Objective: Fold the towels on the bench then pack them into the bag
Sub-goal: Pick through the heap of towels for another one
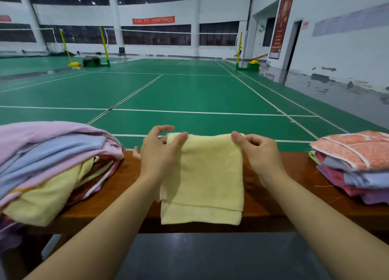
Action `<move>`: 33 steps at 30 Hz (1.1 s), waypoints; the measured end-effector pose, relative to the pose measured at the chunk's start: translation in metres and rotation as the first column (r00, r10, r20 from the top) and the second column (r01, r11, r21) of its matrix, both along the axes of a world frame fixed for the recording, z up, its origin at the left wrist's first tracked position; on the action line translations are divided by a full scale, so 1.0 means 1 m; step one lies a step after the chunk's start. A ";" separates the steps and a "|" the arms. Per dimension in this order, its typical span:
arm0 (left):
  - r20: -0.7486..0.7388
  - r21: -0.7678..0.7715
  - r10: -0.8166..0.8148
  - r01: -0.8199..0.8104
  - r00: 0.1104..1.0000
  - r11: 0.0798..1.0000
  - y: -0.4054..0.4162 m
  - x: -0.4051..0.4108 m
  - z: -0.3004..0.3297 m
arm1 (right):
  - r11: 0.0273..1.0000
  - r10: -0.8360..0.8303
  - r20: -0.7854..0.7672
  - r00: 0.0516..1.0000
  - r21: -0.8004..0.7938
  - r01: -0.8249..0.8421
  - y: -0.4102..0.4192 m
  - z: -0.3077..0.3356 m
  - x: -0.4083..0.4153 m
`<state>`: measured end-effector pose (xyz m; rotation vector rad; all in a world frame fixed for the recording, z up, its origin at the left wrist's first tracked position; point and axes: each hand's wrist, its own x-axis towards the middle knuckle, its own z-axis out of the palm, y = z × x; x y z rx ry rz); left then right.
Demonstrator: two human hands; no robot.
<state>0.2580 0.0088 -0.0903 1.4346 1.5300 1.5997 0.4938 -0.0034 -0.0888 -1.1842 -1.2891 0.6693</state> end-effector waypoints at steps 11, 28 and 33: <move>-0.143 0.243 -0.357 0.383 0.923 0.891 -0.009 0.002 0.011 | 0.986 0.151 0.027 0.988 0.065 -0.152 -0.006 0.008 -0.001; -0.726 -0.371 -0.262 -0.041 0.635 0.928 0.006 -0.001 -0.007 | 0.867 0.100 0.865 0.492 -0.318 0.384 0.008 -0.019 0.006; -0.732 -0.383 -0.460 0.255 0.503 0.888 -0.018 0.029 0.004 | 0.990 0.143 0.882 0.449 -0.133 -0.054 0.007 -0.021 0.003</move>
